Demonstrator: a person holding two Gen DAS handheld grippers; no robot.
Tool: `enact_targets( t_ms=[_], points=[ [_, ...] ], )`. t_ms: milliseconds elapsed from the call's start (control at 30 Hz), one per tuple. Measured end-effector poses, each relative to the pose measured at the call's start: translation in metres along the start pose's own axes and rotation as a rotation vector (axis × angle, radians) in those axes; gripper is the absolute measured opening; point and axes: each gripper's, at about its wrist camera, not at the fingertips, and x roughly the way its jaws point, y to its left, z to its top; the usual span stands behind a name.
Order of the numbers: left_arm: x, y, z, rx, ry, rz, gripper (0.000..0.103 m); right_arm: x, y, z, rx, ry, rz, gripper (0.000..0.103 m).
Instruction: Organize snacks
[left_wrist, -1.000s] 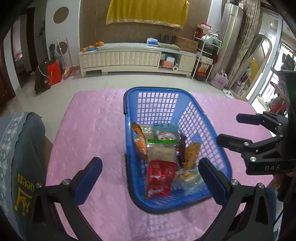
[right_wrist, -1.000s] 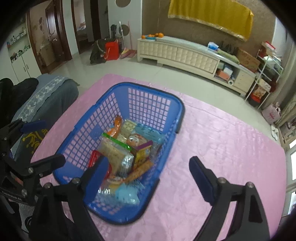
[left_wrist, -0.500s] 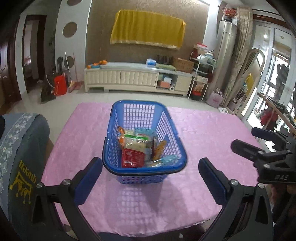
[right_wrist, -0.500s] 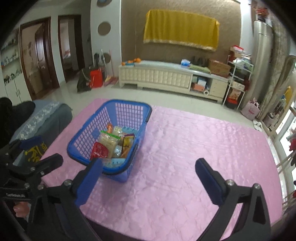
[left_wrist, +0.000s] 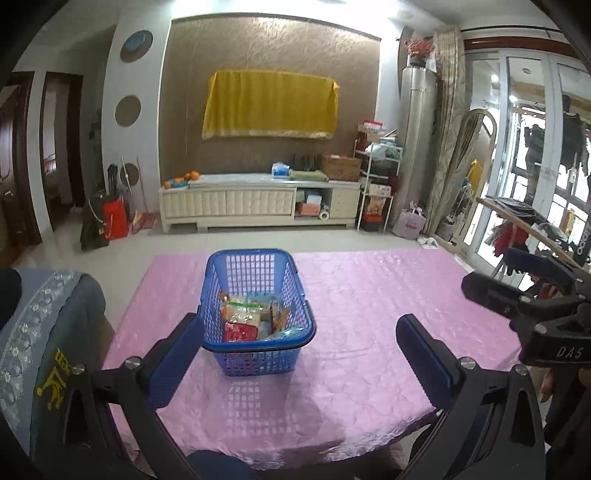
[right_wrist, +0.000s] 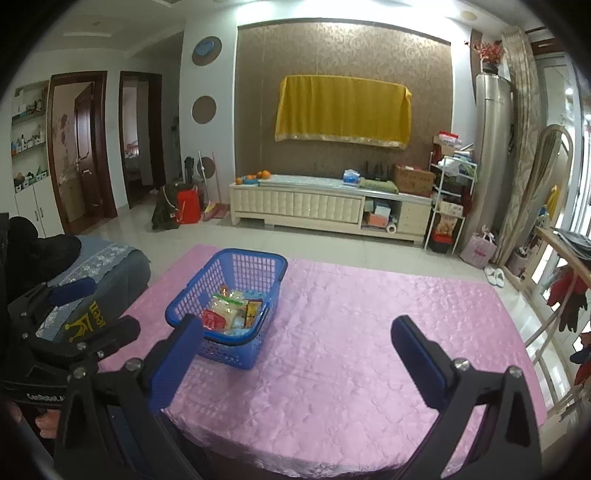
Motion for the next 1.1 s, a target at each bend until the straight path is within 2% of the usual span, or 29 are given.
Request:
enact_targets(
  t_ms=[367, 1100],
  points=[
    [-0.028, -0.012, 0.002, 0.040, -0.058, 0.016, 0.103, -0.020, 0.001, -0.009, 0.025, -0.017, 0.003, 0.103],
    [-0.032, -0.021, -0.002, 0.061, -0.048, 0.008, 0.103, -0.034, 0.002, -0.020, 0.048, -0.002, 0.029, 0.103]
  ],
)
